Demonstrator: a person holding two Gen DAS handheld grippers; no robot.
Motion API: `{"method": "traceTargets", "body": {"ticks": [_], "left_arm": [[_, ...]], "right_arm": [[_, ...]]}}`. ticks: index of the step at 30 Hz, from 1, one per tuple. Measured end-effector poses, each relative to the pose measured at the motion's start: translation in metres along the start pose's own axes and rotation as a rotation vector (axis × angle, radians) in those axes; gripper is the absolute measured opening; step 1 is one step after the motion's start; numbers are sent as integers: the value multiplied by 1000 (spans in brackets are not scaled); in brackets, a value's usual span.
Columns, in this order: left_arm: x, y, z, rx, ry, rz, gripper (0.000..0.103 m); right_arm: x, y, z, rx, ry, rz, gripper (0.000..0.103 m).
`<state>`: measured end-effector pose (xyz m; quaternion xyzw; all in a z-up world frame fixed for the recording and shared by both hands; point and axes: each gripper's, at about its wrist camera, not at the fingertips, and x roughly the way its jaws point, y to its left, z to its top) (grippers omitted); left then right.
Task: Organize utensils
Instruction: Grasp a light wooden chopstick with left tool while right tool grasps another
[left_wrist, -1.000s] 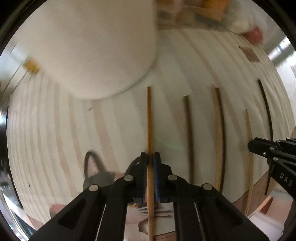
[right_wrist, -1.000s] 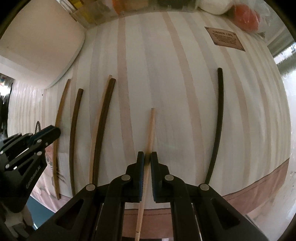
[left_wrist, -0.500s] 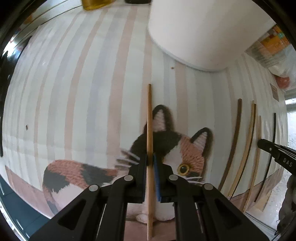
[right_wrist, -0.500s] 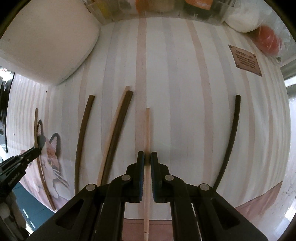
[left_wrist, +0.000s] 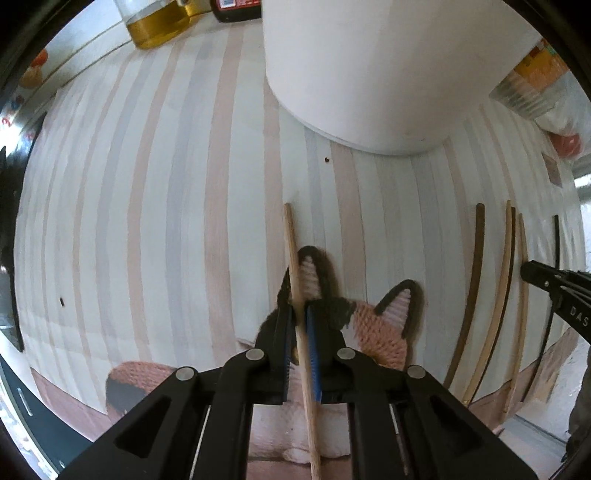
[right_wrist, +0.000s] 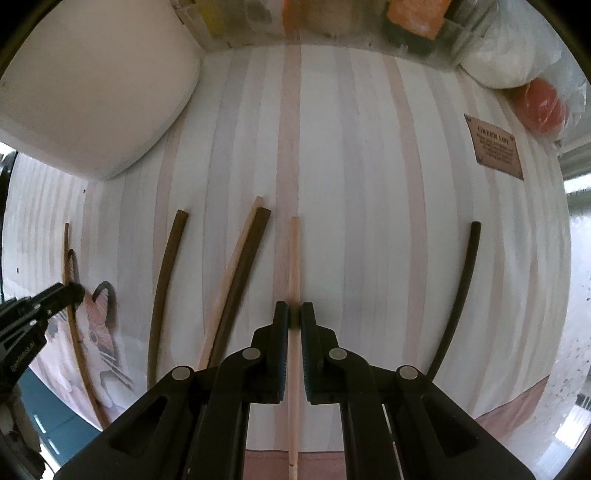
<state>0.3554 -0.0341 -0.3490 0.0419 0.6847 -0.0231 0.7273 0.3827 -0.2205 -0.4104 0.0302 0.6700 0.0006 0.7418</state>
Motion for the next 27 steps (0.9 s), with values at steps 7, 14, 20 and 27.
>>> {"method": "traceTargets", "body": {"ticks": [7,14,20,27], "left_arm": [[-25,-13,-15,28,-64,-19,4],[-80,-8,-26,11,-199,-42,4],[-117,10,-32,7,-300,-50,4],[-148,27,-38,-2,-373,-42,4]], "right_arm": [[-20,-20,-19,125,-87,167,6],[-59,-15,-31,142,-207,213,6],[-88,-21,-39,143,-302,261,6],[-116,-4,-44,104,-379,284,6]]}}
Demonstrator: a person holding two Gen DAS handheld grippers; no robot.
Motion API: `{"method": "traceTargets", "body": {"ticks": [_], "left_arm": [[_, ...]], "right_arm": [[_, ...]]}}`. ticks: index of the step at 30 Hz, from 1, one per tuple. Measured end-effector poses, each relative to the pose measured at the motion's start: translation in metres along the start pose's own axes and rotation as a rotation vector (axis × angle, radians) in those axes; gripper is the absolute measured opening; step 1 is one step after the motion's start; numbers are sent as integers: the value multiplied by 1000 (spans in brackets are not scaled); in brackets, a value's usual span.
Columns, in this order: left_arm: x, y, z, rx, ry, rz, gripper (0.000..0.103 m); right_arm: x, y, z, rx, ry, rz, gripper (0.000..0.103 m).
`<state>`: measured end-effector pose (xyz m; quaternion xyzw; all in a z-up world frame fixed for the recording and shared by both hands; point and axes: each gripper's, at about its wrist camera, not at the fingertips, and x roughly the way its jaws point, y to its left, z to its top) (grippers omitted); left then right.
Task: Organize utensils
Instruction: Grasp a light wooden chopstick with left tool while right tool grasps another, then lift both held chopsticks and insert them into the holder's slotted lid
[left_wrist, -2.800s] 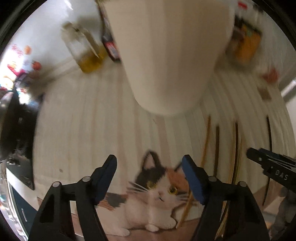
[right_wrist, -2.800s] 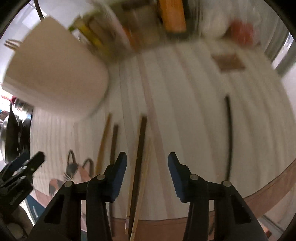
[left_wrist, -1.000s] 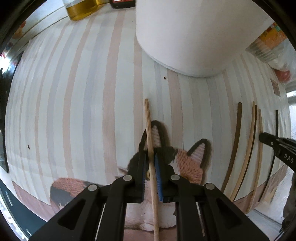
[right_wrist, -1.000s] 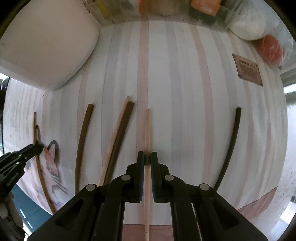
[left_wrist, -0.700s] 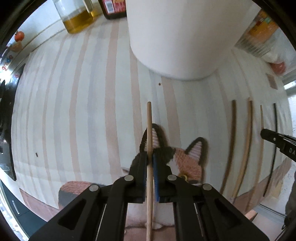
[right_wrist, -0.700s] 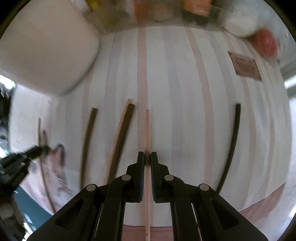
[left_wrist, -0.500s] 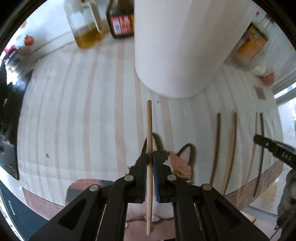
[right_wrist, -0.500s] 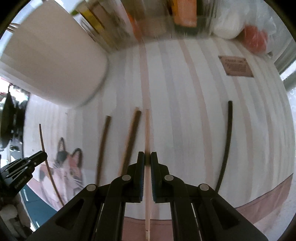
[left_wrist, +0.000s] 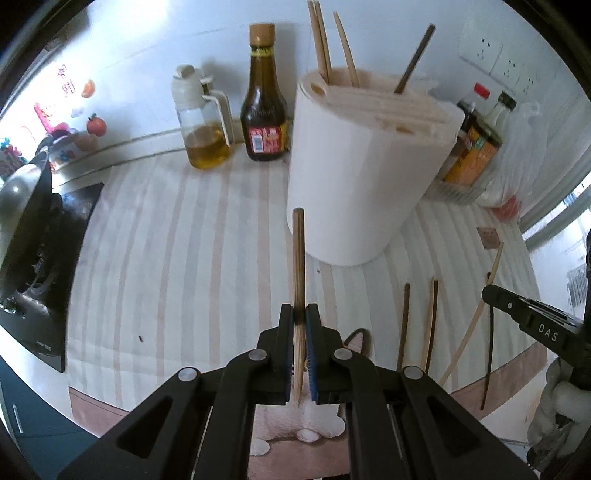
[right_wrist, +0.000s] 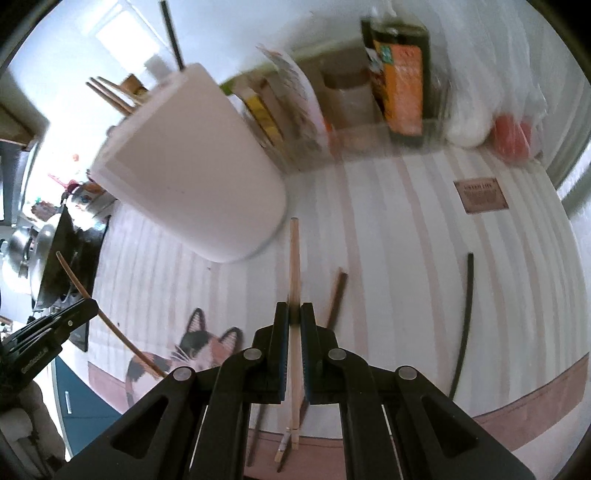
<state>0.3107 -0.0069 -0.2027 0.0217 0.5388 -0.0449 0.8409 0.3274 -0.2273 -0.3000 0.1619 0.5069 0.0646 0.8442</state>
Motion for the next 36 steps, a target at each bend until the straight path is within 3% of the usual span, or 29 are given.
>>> {"method": "traceTargets", "body": {"ticks": [17,36], "left_arm": [[-54,16,20,-17,-121,-6,4],[-111,21,73,-76,-265,72,4]], "right_arm": [[-41,48,30,-71,-139,63,6],[-118,102,95,-195,-349,62,6]]}}
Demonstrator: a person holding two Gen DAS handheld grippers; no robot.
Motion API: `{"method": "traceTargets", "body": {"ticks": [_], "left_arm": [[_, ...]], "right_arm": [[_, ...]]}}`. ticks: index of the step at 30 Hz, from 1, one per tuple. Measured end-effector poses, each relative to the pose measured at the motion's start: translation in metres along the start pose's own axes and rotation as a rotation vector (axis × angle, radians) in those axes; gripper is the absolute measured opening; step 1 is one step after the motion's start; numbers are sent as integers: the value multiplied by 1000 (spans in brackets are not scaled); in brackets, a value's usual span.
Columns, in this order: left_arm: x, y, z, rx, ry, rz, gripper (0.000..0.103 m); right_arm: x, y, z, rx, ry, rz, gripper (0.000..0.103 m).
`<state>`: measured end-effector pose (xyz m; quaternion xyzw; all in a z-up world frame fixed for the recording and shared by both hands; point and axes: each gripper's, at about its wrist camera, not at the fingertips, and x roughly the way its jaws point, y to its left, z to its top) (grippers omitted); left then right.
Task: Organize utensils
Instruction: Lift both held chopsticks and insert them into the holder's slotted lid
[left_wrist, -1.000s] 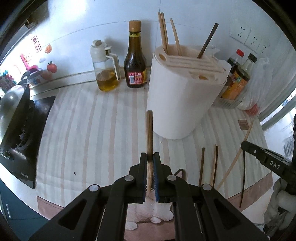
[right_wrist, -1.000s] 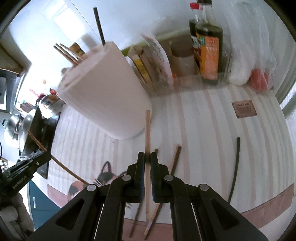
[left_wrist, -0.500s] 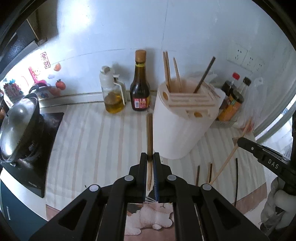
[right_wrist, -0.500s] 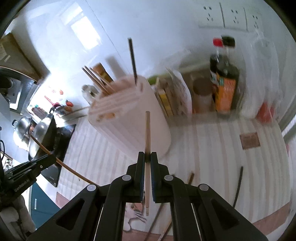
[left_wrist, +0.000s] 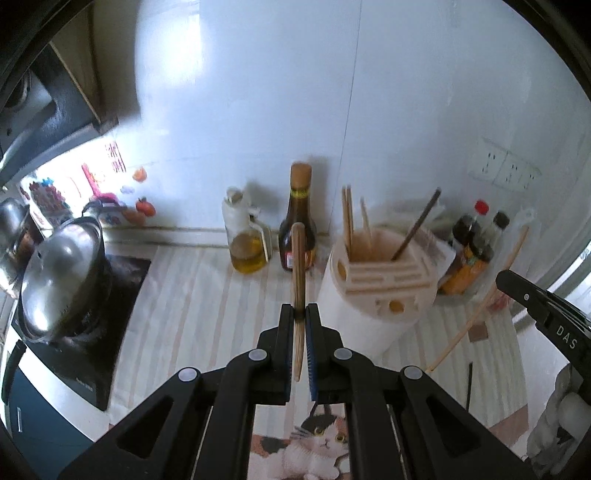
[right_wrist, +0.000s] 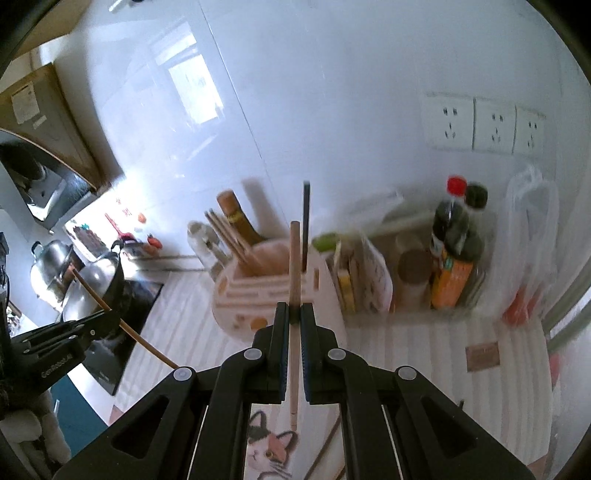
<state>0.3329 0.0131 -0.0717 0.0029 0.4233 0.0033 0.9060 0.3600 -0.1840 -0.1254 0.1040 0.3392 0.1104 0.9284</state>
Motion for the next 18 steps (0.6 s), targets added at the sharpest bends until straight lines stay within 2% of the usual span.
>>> {"method": "traceTargets", "body": {"ticks": [9,13,18], "left_arm": [[-34,-6,46,-29,-117,13,4],[-41,-12,69,-40,-152,8,4],[-38,-22,93,-52,-159,-20,4]], "right_arm": [[-31,15,64,-71,-107,-8,6],[-29,21,87,-101,-133,-15,6],[-16,26,113,-110,-157,-13,6]]}}
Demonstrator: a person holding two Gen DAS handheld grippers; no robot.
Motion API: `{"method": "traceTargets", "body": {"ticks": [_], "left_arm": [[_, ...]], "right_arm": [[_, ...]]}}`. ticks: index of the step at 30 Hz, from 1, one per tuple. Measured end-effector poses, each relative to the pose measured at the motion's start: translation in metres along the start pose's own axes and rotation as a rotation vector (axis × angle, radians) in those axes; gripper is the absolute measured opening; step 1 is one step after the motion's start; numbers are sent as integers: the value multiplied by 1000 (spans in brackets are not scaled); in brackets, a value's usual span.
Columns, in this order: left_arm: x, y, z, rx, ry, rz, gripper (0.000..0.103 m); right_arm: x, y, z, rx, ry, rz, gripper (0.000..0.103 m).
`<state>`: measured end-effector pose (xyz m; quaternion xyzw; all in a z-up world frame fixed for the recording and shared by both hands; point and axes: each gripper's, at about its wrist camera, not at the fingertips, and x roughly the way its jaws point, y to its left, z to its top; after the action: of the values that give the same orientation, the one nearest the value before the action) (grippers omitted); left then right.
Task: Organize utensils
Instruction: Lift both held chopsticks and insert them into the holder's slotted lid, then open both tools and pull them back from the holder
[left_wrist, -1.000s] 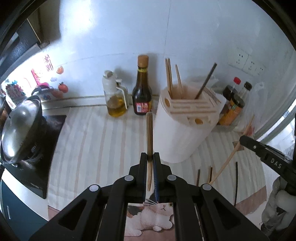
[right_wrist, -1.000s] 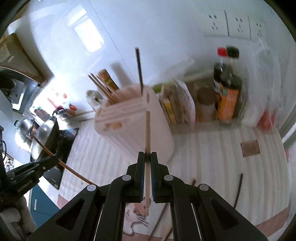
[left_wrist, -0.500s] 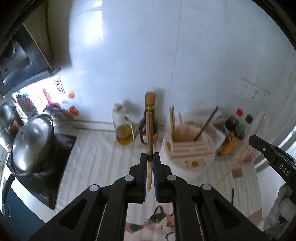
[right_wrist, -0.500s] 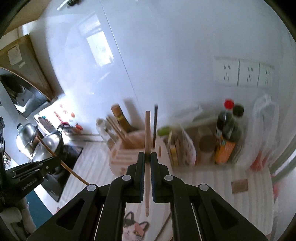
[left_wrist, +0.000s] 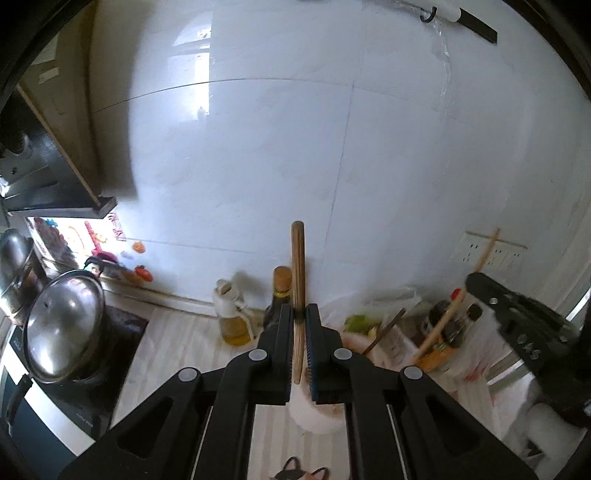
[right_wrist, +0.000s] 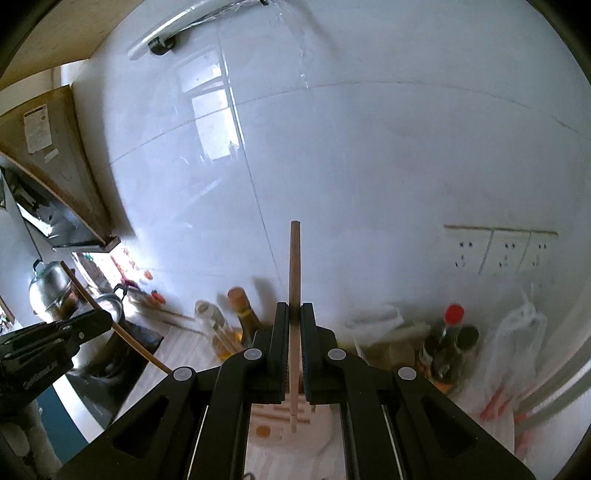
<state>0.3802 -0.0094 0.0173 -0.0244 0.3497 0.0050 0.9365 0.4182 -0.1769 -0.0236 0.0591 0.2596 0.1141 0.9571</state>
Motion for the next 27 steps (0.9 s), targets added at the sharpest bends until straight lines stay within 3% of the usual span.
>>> {"method": "traceTargets", "body": {"ticks": [9,19,27], "left_arm": [[39,-9,27,-57,52,-69,4],[96,-13,24,-100,147,-99,4],[112,-11,14,-106,179,-112,5]], "right_arm": [[47,-2,20,27,-2,10,6],[88,-11,8,59,15,13,6],[104,-17,-10,70,42,29,6]]}}
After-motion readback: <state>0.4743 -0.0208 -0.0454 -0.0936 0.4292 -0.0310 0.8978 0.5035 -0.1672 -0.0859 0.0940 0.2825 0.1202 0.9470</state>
